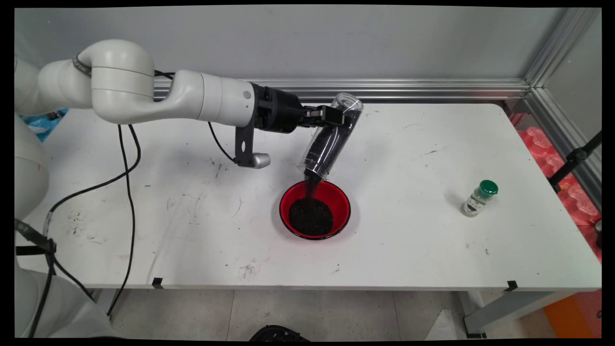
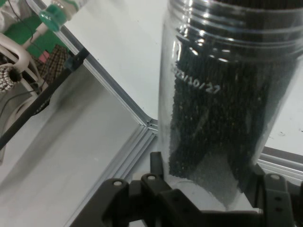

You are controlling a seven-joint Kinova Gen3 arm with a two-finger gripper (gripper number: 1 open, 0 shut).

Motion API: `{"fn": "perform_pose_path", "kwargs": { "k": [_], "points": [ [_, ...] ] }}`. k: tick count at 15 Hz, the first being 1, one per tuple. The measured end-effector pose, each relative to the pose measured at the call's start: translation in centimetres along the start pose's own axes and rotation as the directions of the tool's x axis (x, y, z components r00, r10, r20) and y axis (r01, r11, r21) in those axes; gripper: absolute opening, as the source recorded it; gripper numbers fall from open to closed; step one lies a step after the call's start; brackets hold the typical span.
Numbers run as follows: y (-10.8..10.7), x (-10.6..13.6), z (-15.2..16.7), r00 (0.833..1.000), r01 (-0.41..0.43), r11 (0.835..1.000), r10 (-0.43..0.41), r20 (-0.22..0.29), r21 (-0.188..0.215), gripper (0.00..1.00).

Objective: Pour the black seasoning powder in the red bowl

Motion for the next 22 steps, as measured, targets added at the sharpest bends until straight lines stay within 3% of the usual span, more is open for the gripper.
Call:
{"fn": "perform_pose_path", "kwargs": {
  "k": [22],
  "points": [
    [0.06,-0.05,0.15,0.998,0.069,0.998,-0.069,-0.002,-0.007,0.00]
  ]
}}
